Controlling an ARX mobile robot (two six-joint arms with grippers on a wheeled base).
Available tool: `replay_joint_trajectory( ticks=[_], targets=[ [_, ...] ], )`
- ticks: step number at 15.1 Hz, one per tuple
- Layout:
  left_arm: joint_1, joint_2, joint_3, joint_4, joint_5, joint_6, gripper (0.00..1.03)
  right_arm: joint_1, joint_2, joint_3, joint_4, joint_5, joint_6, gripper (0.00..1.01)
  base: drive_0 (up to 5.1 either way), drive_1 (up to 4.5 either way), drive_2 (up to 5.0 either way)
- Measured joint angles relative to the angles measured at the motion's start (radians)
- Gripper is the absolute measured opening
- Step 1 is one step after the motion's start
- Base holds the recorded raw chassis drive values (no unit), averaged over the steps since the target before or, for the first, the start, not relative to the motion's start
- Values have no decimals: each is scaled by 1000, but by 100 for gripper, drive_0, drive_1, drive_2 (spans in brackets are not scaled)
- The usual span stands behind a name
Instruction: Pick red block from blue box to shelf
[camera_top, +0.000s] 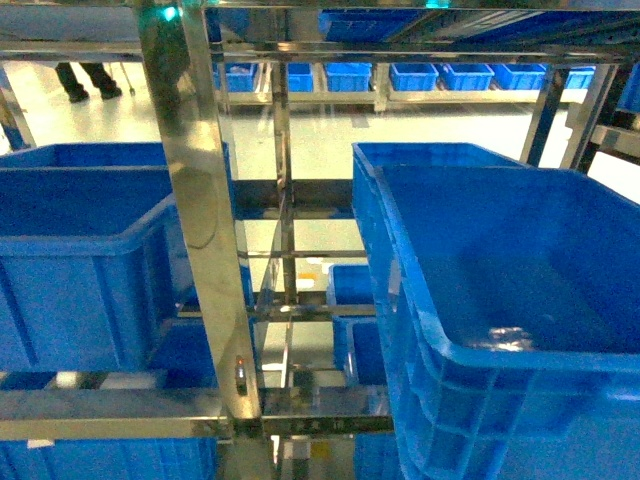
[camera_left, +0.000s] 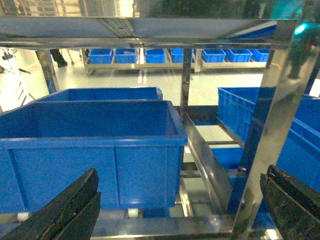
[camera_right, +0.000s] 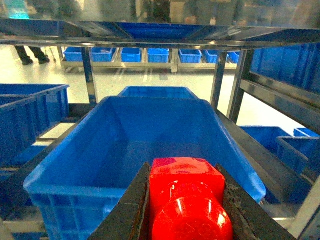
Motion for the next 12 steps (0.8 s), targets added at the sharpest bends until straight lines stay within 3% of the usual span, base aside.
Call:
replay_joint_trajectory(
  ticks=[1,12],
  targets=[
    [0,0,0,-3,-1,0,98,0,0,0,0,0,0,28,-5,398,-408],
    [0,0,0,-1,0,0,98,0,0,0,-2,0,0,28,0,0,0]
  ],
)
